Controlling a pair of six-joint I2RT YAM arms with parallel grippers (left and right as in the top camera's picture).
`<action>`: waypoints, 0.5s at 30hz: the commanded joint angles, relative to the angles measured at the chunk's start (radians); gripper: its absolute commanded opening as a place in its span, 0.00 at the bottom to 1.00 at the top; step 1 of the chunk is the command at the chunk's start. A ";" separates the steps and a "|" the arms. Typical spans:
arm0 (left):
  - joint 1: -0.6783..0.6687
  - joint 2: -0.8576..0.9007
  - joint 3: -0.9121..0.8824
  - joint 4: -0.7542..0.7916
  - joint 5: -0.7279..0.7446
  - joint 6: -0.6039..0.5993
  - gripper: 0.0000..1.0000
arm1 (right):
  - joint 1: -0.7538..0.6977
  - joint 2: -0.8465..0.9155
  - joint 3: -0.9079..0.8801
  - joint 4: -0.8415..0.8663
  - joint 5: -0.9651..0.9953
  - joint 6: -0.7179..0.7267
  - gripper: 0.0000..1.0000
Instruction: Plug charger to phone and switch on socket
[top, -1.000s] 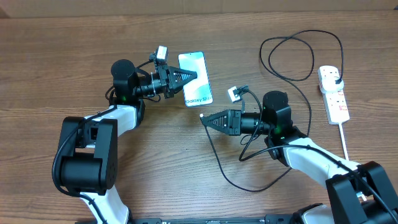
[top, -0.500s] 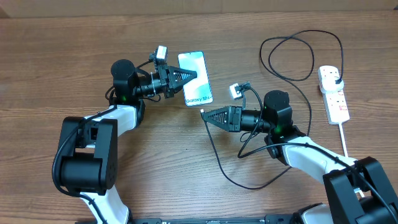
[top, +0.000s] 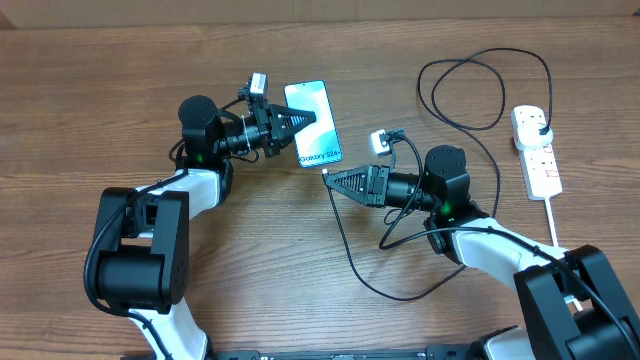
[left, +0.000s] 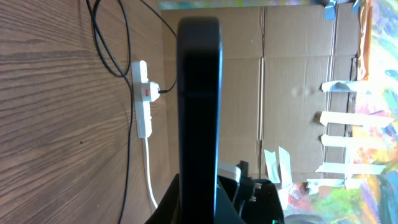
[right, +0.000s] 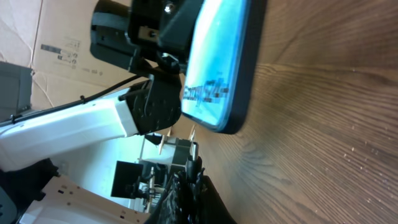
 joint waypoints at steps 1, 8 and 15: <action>-0.016 -0.004 -0.004 0.012 -0.011 -0.010 0.04 | -0.003 0.035 -0.003 0.014 0.002 0.037 0.04; -0.028 -0.004 -0.004 0.011 -0.012 0.015 0.04 | -0.003 0.054 -0.003 0.093 -0.030 0.065 0.03; -0.028 -0.004 -0.004 0.008 -0.015 0.017 0.04 | -0.003 0.054 -0.003 0.103 -0.032 0.073 0.04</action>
